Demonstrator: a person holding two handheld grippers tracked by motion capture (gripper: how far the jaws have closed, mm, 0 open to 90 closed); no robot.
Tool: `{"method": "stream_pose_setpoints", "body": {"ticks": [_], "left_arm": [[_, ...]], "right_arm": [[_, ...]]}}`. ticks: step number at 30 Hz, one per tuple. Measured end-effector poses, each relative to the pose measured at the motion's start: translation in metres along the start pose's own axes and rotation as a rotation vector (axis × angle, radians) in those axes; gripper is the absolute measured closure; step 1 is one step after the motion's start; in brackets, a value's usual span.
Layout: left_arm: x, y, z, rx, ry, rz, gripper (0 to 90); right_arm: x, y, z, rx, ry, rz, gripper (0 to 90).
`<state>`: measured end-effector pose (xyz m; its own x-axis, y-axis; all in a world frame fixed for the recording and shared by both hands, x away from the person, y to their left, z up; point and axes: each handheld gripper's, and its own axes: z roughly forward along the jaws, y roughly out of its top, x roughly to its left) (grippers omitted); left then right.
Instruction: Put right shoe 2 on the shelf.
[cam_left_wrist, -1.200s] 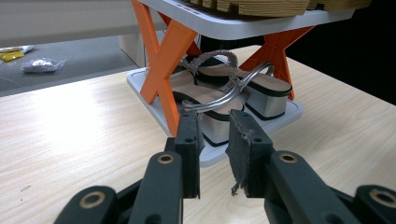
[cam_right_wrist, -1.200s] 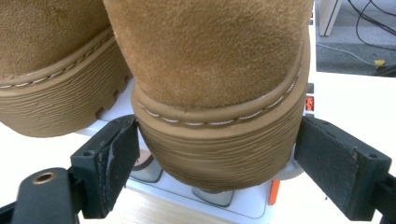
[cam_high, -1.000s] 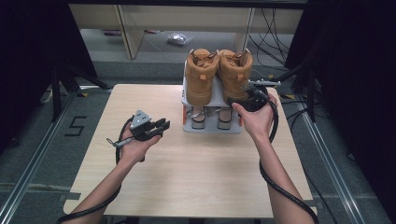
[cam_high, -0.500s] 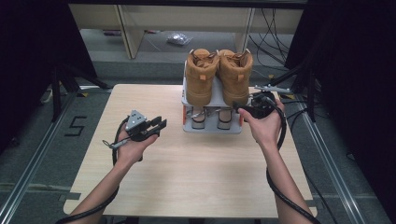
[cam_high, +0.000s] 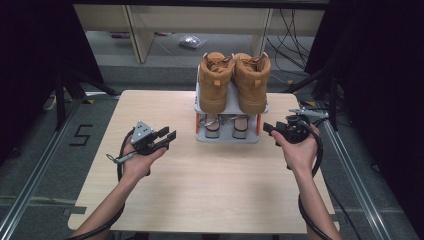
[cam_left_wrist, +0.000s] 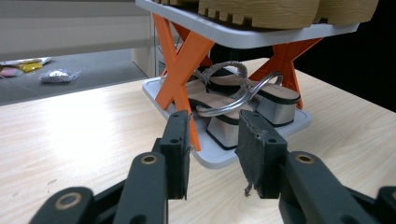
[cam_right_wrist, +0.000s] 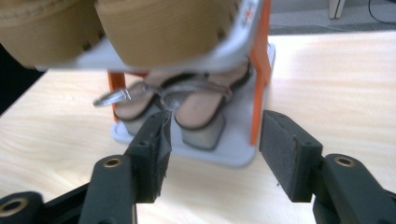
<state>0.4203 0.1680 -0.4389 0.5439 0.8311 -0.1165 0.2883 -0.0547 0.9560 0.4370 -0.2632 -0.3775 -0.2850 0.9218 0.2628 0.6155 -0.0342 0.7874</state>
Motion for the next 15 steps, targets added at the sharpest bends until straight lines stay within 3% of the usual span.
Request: {"method": "stream_pose_setpoints", "body": {"ticks": [4, 9, 15], "left_arm": [[0.002, -0.007, -0.004, 0.006, 0.007, -0.002, 61.4], [0.006, -0.021, -0.008, 0.021, -0.003, -0.021, 58.3], [0.013, -0.042, -0.014, 0.036, 0.024, -0.051, 58.1]], "right_arm": [[-0.010, -0.013, -0.005, -0.002, 0.012, -0.019, 47.7], [-0.022, -0.038, -0.014, 0.028, -0.006, 0.025, 49.4], [-0.034, -0.058, -0.019, 0.038, -0.015, 0.023, 50.7]]}}
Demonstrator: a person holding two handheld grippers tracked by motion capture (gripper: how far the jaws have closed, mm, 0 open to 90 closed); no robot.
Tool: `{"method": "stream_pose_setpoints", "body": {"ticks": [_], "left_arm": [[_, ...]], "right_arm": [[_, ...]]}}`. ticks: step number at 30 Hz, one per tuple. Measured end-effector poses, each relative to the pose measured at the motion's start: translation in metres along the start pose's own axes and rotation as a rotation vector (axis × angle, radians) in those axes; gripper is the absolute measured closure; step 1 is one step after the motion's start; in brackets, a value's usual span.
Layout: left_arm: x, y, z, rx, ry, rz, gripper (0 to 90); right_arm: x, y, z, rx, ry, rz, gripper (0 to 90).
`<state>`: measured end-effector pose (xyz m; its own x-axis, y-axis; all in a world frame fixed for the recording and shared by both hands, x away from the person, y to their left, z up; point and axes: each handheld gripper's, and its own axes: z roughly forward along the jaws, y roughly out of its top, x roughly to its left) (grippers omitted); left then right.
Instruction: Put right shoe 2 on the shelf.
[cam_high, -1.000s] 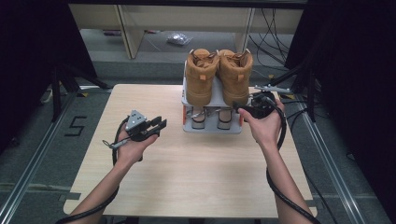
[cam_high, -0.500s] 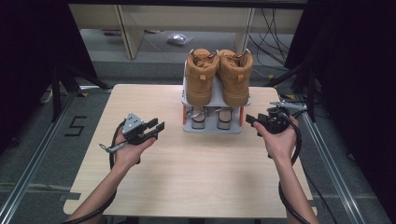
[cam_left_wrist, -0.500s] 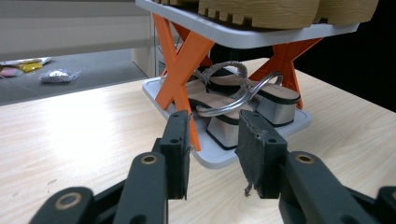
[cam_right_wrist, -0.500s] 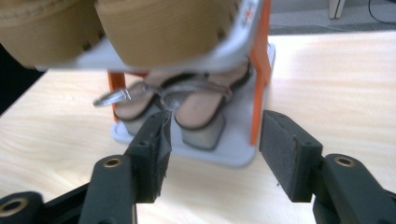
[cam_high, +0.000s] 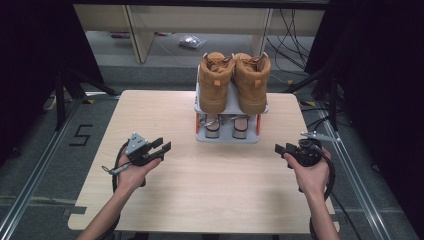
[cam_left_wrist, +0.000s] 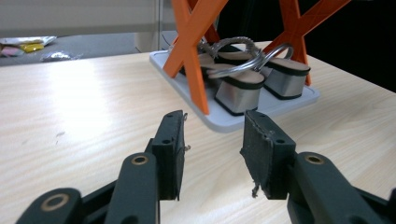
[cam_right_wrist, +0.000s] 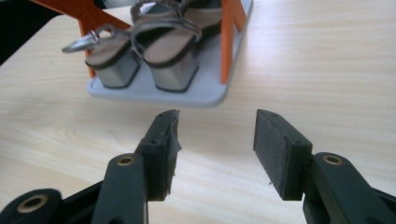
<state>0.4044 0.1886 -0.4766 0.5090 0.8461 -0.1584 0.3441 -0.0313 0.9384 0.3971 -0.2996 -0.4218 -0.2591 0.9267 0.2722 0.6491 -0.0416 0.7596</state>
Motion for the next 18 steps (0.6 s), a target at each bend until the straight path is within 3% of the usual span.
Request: {"method": "stream_pose_setpoints", "body": {"ticks": [2, 9, 13, 14, 15, 16, 18], "left_arm": [[0.002, -0.005, 0.000, 0.003, 0.002, -0.008, 57.9], [0.006, -0.025, -0.005, -0.025, 0.021, -0.030, 57.7], [0.006, -0.033, -0.006, -0.038, 0.016, -0.020, 57.5], [0.005, -0.035, -0.007, -0.045, 0.016, -0.019, 57.5], [0.004, -0.036, -0.006, -0.059, 0.014, -0.022, 57.7], [0.003, -0.037, -0.006, -0.073, 0.016, -0.016, 57.7], [0.000, -0.038, -0.004, -0.108, -0.002, 0.007, 57.6]], "right_arm": [[-0.006, -0.013, -0.005, -0.029, -0.019, 0.012, 51.4], [-0.019, -0.037, -0.009, -0.043, -0.047, 0.036, 49.8], [-0.026, -0.053, -0.007, -0.072, -0.051, 0.022, 48.5], [-0.025, -0.055, -0.007, -0.069, -0.046, 0.049, 48.2], [-0.027, -0.062, -0.003, -0.092, -0.040, 0.044, 46.5], [-0.025, -0.065, -0.003, -0.085, -0.046, 0.074, 45.5], [-0.028, -0.070, 0.001, -0.109, -0.038, 0.061, 43.0]]}}
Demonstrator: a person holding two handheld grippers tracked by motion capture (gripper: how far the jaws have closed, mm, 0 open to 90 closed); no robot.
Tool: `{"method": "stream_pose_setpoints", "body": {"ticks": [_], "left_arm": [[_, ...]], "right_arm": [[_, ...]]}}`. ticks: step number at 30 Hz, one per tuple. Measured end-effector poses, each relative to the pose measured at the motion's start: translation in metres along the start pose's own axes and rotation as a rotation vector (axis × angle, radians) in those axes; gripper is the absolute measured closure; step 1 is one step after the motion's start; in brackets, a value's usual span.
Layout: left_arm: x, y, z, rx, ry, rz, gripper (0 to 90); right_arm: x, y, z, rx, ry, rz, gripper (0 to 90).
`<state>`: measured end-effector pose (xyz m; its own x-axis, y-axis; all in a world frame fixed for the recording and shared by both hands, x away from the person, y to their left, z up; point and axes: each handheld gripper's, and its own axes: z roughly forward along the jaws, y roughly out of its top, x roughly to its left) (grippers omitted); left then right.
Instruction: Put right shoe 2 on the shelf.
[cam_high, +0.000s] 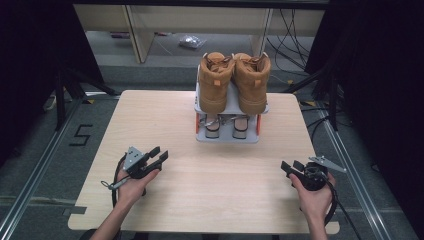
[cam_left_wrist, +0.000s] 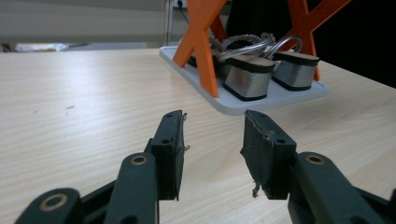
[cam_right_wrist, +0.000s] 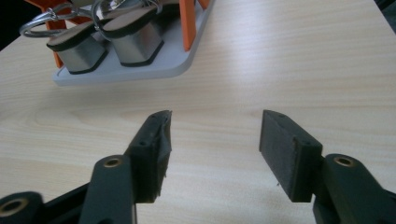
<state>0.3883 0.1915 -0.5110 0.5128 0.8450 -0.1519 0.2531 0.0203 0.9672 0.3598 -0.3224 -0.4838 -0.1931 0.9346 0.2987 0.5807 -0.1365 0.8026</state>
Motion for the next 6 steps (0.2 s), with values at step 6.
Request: {"method": "stream_pose_setpoints", "body": {"ticks": [6], "left_arm": [[-0.0015, 0.0007, -0.0014, -0.021, 0.008, 0.019, 57.4]], "right_arm": [[0.0015, -0.0059, 0.0007, -0.005, -0.004, 0.011, 37.0]]}}
